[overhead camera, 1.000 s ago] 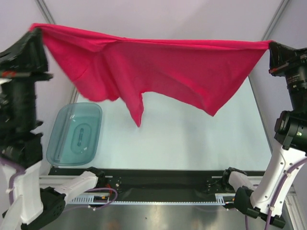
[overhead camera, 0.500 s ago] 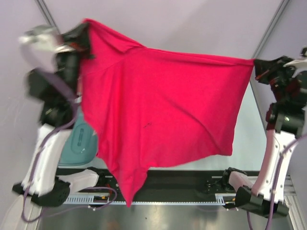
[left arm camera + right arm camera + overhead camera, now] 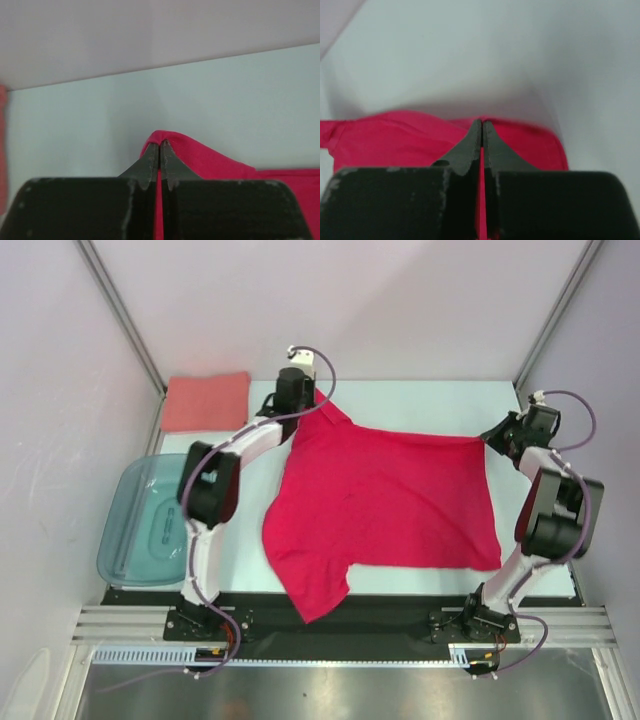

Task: Fold and stack the t-shirts
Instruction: Flatten the tshirt out

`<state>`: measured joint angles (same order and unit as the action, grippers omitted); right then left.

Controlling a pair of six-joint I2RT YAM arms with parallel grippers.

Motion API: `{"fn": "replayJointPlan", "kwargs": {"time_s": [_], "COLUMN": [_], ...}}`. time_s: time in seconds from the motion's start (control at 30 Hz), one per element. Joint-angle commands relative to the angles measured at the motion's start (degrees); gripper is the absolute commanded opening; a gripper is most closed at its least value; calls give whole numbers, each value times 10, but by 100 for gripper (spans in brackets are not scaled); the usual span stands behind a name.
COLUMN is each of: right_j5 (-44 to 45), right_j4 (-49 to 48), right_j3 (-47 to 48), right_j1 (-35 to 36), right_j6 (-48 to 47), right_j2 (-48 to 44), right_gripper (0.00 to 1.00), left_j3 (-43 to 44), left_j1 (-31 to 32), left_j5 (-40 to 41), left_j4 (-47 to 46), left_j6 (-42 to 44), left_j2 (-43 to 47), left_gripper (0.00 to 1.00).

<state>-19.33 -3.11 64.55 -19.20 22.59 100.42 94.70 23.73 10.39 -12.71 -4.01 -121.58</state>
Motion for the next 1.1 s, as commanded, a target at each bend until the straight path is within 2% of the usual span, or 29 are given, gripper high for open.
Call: {"fn": "replayJointPlan", "kwargs": {"time_s": [0.0,0.07,0.17,0.43,0.73,1.07], "right_j5": [17,23,39,48,57,61], "right_j4": [-65,-67,-39,-20,6,29], "right_j3": [77,105,139,184,203,179], "right_j1": [2,3,6,7,11,22], "right_j6": [-19,-25,-38,-41,-40,-42], "right_j2": [61,97,137,181,181,138], "right_gripper": [0,0,0,0,0,0], "left_j3": [147,207,237,224,199,161], "left_j1": [0,0,0,-1,-2,-3], "left_j5": [14,6,30,34,43,48], "left_j4": [6,30,39,37,56,60], "left_j6": [-44,-43,-45,-54,-45,-35], "left_j2": [-77,-129,-161,-165,-109,-32], "left_gripper": [0,0,0,0,0,0]}}
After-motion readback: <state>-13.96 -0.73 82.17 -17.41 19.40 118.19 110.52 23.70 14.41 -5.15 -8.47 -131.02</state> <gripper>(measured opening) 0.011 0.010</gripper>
